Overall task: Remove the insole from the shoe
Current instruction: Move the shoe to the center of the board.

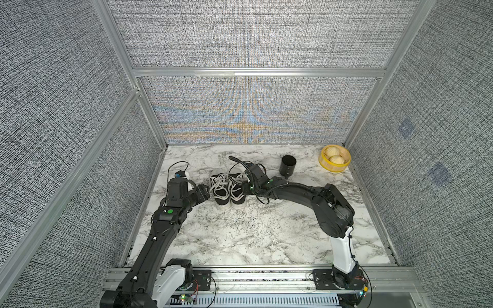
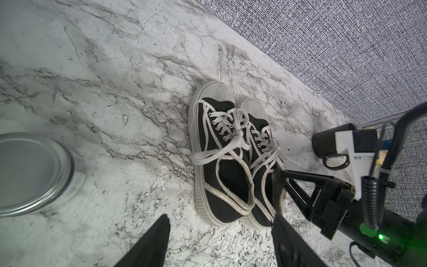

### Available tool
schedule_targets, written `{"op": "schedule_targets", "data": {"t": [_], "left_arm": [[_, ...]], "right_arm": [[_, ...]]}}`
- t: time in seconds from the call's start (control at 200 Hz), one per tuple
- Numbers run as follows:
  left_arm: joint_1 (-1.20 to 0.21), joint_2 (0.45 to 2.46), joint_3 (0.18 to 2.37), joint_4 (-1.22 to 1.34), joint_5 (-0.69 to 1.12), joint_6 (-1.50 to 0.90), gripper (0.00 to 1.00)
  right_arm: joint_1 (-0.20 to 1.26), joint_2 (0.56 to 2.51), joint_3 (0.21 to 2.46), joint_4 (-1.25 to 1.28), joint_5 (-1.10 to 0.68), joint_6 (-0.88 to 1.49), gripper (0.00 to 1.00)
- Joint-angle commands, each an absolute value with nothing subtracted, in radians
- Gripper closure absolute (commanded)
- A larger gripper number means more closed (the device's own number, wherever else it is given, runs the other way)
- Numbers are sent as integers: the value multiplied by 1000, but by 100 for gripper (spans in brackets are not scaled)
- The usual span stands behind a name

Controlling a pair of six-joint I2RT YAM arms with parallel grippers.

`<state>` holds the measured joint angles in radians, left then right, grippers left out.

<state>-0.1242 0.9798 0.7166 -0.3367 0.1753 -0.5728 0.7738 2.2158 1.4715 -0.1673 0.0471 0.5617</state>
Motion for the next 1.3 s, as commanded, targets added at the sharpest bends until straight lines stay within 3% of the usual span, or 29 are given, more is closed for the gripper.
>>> {"op": "schedule_targets", "data": {"t": [0.0,0.2,0.695,0.83,1.056,1.296], "left_arm": [[-123,1008,733,-297,194,-566,30],[-135,1078,770,-296,237,-571,31],[-347,1265,794,-189,233,-591,33],[-396,1336,831,-154,236,-588,33],[-452,1447,922,-141,279,-525,33],[-489,1564,975,-108,301,-550,34]], "right_arm": [[757,2213,1464,-144,51,582,74],[730,2155,1395,-109,20,583,94],[681,1851,960,-40,24,623,98],[670,1802,940,-57,-10,623,93],[657,1612,953,-168,-41,575,59],[660,1588,1077,-318,-159,657,44]]}}
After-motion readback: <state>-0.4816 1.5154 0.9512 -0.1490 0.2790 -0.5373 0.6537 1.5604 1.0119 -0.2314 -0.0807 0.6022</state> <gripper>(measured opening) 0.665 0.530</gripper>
